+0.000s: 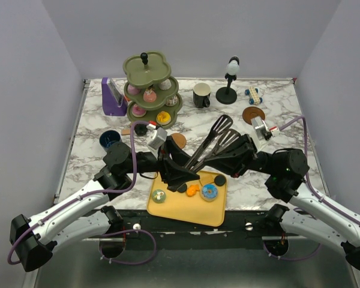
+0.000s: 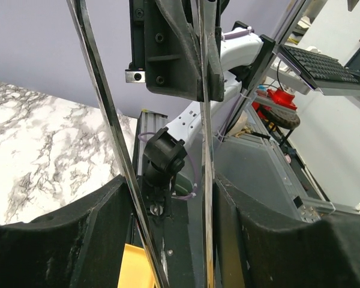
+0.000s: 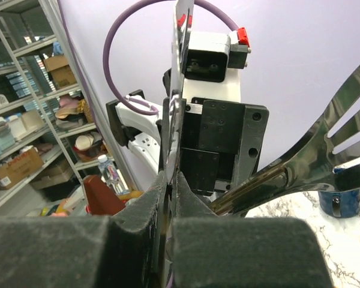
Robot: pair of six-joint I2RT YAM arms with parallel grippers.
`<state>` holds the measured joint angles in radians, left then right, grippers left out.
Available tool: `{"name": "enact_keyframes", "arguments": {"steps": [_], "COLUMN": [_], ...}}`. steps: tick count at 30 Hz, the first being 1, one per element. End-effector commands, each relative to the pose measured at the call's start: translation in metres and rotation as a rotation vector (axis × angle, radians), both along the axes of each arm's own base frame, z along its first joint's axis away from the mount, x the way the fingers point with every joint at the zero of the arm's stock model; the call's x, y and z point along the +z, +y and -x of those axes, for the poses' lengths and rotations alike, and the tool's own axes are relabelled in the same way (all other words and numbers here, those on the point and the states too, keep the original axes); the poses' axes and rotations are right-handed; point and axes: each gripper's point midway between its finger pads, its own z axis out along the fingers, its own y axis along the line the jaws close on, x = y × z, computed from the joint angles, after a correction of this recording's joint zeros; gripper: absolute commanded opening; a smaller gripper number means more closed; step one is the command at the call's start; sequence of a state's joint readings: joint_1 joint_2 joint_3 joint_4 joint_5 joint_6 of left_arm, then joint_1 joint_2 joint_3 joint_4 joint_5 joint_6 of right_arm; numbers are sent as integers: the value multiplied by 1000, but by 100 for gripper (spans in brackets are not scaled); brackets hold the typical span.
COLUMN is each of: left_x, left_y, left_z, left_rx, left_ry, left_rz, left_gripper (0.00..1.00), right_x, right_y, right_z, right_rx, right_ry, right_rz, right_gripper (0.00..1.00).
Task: Serve the afternoon tea
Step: Pick up the clamp from the center of the board, then pick up the desert from the tray.
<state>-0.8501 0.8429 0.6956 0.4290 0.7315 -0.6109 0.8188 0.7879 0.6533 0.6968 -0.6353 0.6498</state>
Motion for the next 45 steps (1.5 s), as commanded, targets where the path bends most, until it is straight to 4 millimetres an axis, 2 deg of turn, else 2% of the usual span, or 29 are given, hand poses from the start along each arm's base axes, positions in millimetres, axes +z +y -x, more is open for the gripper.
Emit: {"name": "enact_keyframes", "arguments": {"steps": [1, 7, 10, 16, 20, 28, 32, 37, 42, 45], "left_x": [5, 3, 2, 2, -2, -12, -34, -74, -112, -131], "left_y": [2, 5, 6, 10, 15, 49, 67, 85, 107, 112], "left_z": [2, -5, -8, -15, -25, -59, -75, -80, -86, -83], "left_rx": [-4, 54, 77, 129, 201, 487, 621, 703, 809, 825], "left_ry": [-40, -49, -49, -43, -33, -35, 4, 79, 157, 203], "left_rz": [21, 31, 33, 44, 41, -24, -153, -331, -467, -533], "left_gripper": [59, 57, 56, 53, 53, 55, 56, 59, 59, 59], "right_x": [0, -1, -2, -7, -16, -45, -73, -129, -170, -180], "right_y": [-3, -11, -17, -27, -36, -65, -79, -94, -93, -98], "right_z": [-4, -12, -15, -18, -24, -43, -67, -101, -113, -118], "right_rx": [-43, -125, -167, -226, -287, -490, -645, -852, -911, -953], "right_ry": [1, 33, 49, 77, 112, 210, 302, 443, 524, 556], "right_rz": [7, 28, 35, 58, 90, 163, 248, 448, 557, 565], "right_gripper": [18, 48, 57, 67, 78, 86, 86, 86, 85, 85]}}
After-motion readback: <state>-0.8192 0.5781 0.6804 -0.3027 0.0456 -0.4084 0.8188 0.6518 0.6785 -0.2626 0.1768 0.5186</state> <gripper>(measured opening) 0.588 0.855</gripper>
